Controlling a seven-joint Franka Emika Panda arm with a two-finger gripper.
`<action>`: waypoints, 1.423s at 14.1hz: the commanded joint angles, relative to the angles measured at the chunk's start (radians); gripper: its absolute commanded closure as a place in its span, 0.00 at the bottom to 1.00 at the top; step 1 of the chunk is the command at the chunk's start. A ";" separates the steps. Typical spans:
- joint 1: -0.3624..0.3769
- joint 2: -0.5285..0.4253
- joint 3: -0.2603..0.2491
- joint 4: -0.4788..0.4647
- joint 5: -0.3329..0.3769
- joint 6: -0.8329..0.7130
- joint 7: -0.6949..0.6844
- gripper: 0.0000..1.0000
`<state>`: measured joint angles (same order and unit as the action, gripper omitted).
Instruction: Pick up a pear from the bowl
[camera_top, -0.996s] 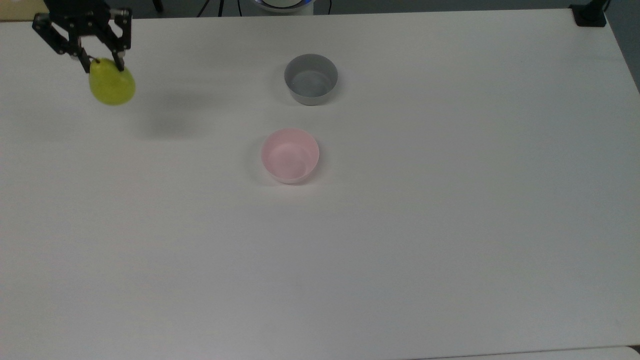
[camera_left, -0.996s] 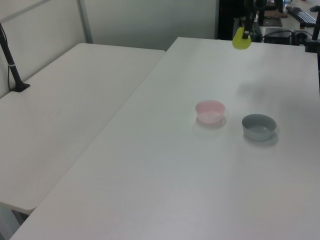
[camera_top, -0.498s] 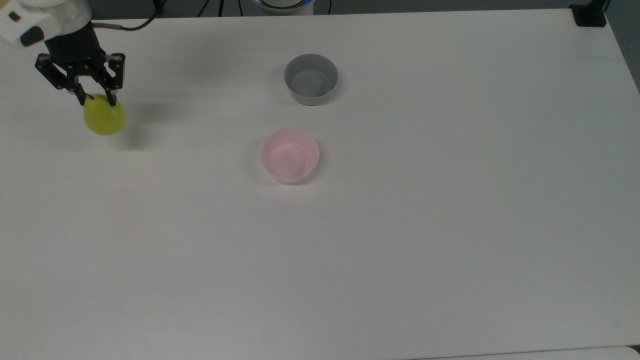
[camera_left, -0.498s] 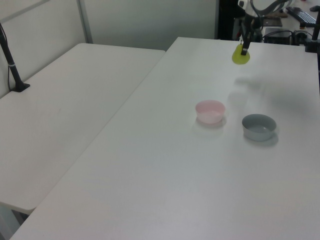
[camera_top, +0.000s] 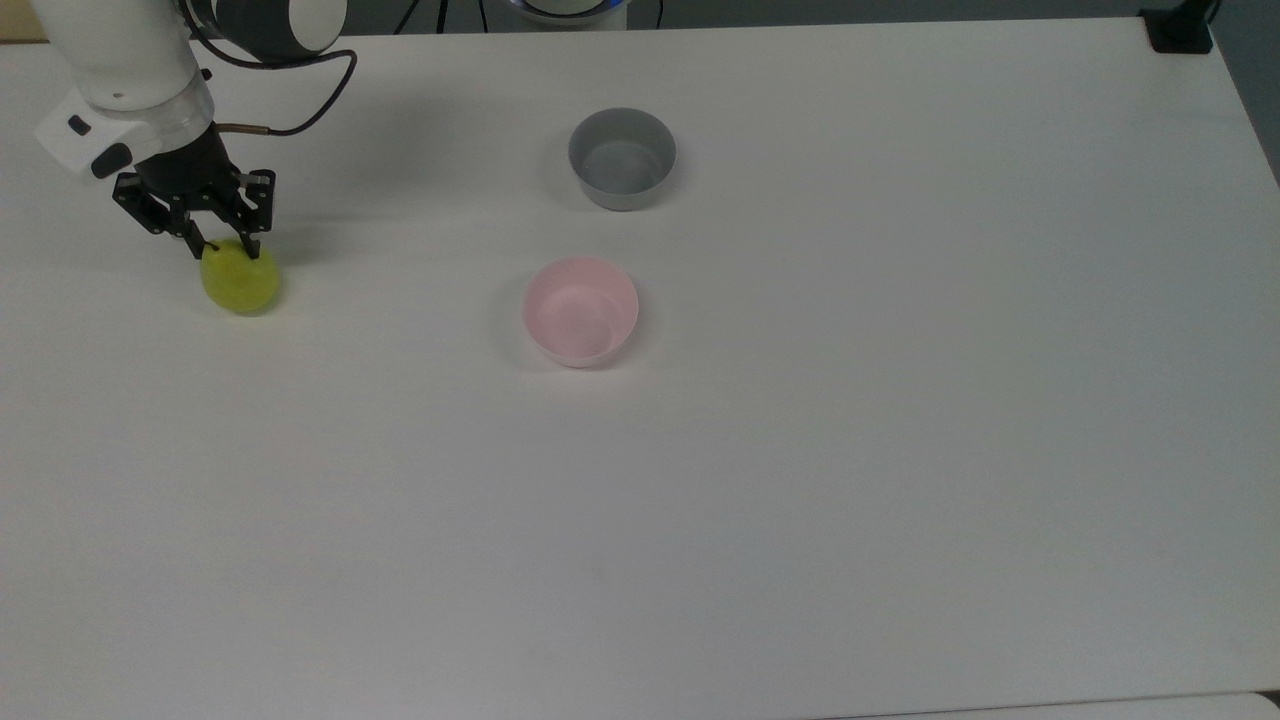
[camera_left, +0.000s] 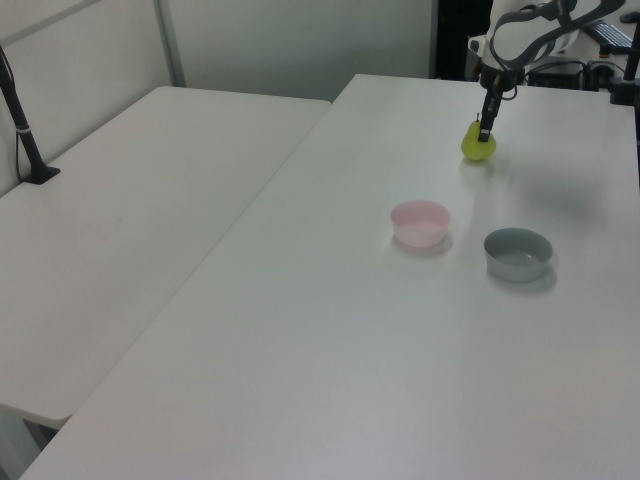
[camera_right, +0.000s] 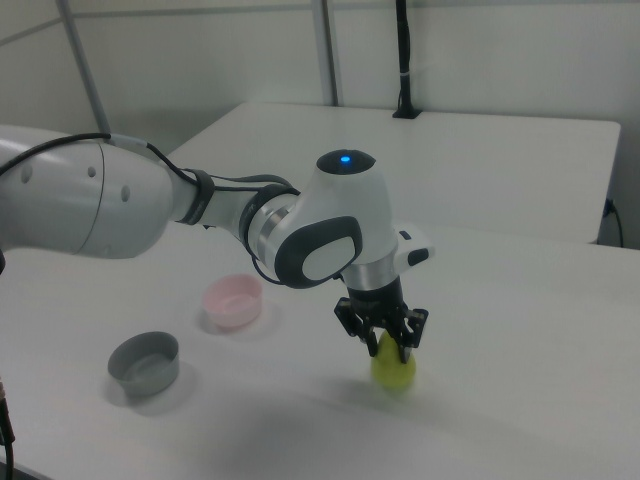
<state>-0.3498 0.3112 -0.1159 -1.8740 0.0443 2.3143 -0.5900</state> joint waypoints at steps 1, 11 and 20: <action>0.008 -0.006 -0.004 -0.022 0.020 0.031 -0.031 1.00; 0.011 -0.027 -0.004 -0.014 0.019 -0.019 -0.016 0.00; 0.051 -0.196 0.009 0.246 0.019 -0.649 0.040 0.00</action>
<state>-0.3326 0.1459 -0.1031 -1.7040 0.0443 1.8203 -0.5901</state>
